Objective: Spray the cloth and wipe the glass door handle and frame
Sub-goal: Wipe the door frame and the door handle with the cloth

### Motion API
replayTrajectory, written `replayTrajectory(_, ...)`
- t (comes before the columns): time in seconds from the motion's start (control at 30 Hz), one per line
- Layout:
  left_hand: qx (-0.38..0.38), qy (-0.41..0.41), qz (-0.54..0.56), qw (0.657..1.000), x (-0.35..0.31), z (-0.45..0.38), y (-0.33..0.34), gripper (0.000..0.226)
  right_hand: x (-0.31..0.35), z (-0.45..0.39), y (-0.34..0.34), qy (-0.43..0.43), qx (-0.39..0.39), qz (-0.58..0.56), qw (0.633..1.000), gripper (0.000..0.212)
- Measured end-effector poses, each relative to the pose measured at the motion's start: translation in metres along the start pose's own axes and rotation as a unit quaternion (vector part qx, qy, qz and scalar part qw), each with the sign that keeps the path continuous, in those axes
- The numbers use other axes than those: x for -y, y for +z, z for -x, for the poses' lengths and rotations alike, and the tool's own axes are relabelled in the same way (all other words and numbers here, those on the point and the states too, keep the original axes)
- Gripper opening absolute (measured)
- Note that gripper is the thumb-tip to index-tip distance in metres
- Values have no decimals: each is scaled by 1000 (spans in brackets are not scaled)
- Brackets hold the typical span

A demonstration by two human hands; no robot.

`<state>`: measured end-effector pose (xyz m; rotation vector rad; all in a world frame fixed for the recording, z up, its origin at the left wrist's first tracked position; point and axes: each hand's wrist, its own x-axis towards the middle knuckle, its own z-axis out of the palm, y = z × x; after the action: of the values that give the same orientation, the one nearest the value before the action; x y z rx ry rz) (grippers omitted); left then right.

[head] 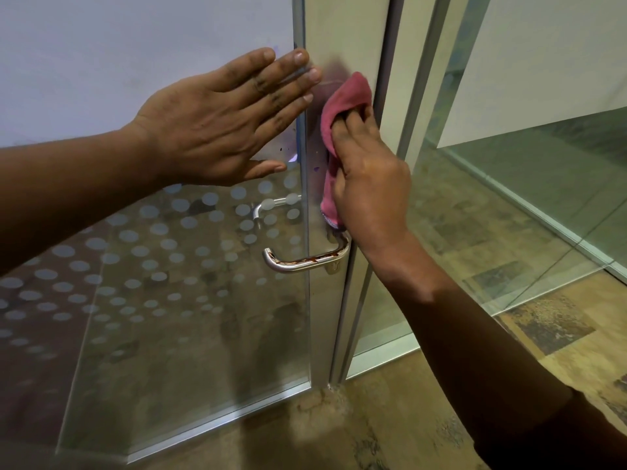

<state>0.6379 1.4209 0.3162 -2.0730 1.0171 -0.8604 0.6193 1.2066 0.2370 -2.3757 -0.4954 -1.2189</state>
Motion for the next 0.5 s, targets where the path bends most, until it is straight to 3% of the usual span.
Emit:
replayTrajectory(0.17,9,9,-29,1000,2,-1,1,85,3,18,12,-43,67,33,996,38)
replayTrajectory(0.37,3,10,-23,1000,0,-1,2,85,3,31,2,-25,231,27,972,51)
replayTrajectory(0.5,-14,8,-12,1000,1,-1,6,85,-3,21,-18,24,140,-69,987,43)
